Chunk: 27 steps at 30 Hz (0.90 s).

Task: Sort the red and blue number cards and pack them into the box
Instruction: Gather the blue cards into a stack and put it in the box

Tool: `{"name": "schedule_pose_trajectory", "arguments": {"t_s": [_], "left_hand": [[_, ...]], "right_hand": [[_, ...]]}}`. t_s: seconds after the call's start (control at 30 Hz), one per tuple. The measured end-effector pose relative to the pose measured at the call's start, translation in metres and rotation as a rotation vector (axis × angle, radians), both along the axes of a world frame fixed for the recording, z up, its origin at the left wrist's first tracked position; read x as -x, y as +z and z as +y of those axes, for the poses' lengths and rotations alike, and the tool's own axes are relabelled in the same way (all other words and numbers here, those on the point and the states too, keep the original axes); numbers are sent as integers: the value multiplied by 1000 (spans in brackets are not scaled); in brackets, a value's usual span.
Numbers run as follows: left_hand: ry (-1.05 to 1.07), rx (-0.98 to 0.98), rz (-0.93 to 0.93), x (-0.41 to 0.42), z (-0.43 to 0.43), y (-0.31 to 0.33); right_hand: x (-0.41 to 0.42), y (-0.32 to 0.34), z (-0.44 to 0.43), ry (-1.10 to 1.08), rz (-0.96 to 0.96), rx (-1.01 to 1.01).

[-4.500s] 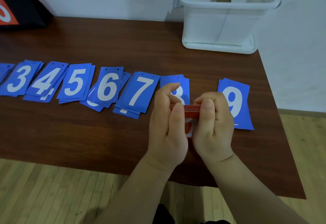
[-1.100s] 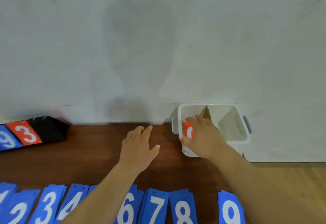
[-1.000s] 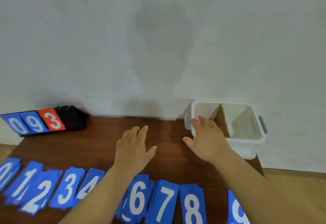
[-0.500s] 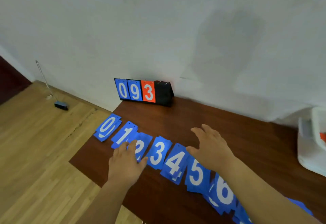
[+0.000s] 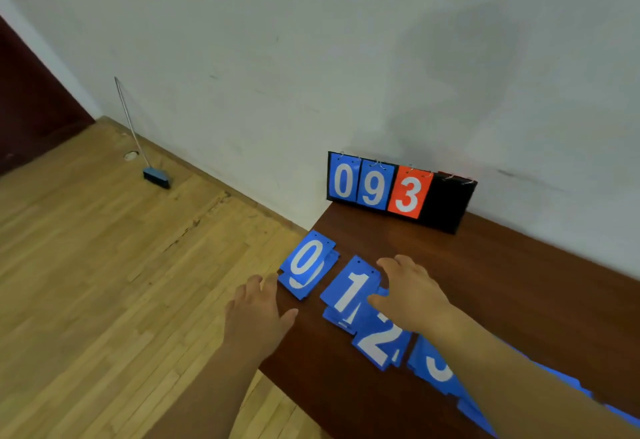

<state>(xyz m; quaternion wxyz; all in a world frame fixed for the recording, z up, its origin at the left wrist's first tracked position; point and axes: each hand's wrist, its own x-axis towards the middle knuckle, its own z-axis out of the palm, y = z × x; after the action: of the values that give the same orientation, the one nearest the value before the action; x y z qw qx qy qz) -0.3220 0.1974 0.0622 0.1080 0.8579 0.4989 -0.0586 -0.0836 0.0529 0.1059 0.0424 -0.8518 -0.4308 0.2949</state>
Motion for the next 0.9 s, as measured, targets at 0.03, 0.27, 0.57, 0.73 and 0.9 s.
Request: {"name": "schedule_pose_trajectory", "arguments": {"t_s": [0.03, 0.27, 0.57, 0.73, 0.9], "left_hand": [[15, 37, -14, 0, 9, -7], [17, 247, -61, -18, 60, -62], [-220, 227, -129, -49, 92, -127], [-237, 141, -68, -49, 86, -142], [-229, 149, -79, -49, 86, -142]], "right_hand": [[0, -4, 13, 7, 16, 13], [-11, -45, 90, -6, 146, 75], [-21, -100, 170, -77, 281, 39], [-17, -119, 188, -188, 362, -33], [-12, -133, 189, -253, 487, -106]]}}
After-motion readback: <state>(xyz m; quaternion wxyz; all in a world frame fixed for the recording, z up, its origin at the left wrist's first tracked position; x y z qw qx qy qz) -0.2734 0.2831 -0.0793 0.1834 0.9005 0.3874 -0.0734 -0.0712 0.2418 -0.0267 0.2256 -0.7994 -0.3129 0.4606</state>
